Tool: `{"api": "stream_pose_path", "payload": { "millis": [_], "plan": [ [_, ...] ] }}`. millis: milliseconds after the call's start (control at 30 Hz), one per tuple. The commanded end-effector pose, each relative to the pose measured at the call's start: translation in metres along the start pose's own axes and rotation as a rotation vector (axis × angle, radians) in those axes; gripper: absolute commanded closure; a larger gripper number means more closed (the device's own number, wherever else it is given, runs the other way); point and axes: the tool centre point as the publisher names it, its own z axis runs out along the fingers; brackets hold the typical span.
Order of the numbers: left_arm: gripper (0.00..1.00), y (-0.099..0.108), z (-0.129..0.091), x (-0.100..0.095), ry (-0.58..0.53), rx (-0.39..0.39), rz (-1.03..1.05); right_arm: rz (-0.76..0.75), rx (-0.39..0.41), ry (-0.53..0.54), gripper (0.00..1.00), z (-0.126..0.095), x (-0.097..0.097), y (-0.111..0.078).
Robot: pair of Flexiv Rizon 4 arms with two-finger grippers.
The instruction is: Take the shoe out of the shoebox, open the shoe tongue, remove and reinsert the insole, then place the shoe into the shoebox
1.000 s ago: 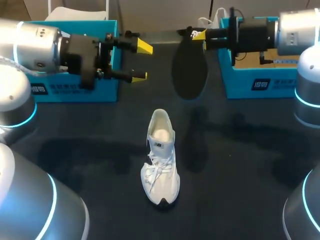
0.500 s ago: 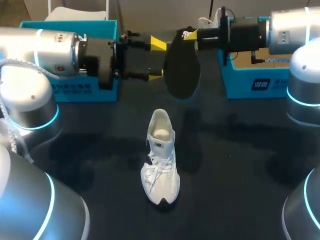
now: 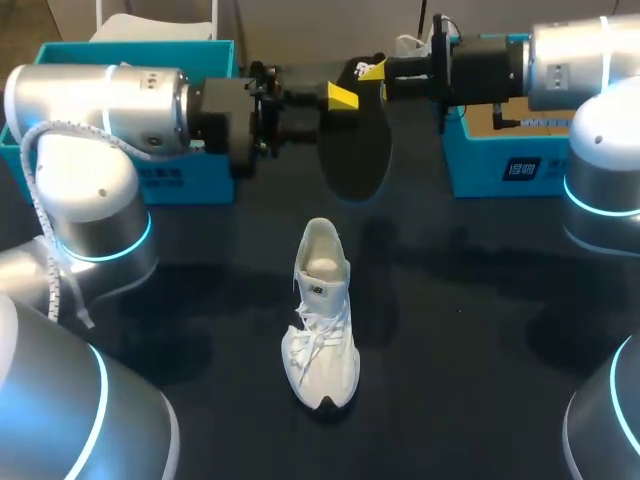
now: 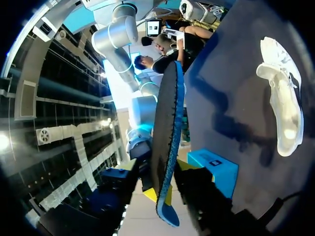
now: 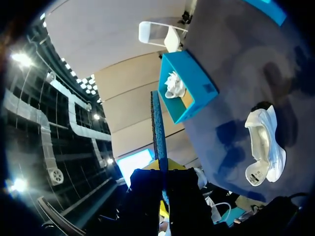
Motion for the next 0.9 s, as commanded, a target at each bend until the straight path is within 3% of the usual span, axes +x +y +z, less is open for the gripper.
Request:
{"api": "stream_pose_path", "payload": {
  "millis": [33,133,300,367,567,900],
  "plan": [
    [0.87,0.002,0.007,0.001,-0.005,-0.007,0.004,0.003,-0.006,0.000,1.00,0.003,-0.001,-0.002],
    [1.00,0.003,0.007,0.003,-0.006,-0.018,-0.003,0.005,-0.006,-0.001,1.00,0.003,-0.002,-0.002],
    [1.00,0.005,0.005,0.005,-0.005,-0.025,-0.018,-0.013,0.014,-0.004,1.00,0.003,-0.003,-0.004],
    [1.00,0.002,0.002,0.004,-0.010,-0.021,-0.022,-0.025,0.014,0.005,0.00,0.001,-0.005,-0.006],
    [1.00,-0.006,-0.012,-0.001,-0.022,-0.007,-0.036,-0.064,-0.004,0.013,0.00,-0.012,-0.013,-0.010],
    [1.00,-0.016,-0.037,-0.007,-0.028,0.005,-0.069,-0.285,0.003,0.050,0.00,-0.039,-0.025,-0.021]
  ]
}}
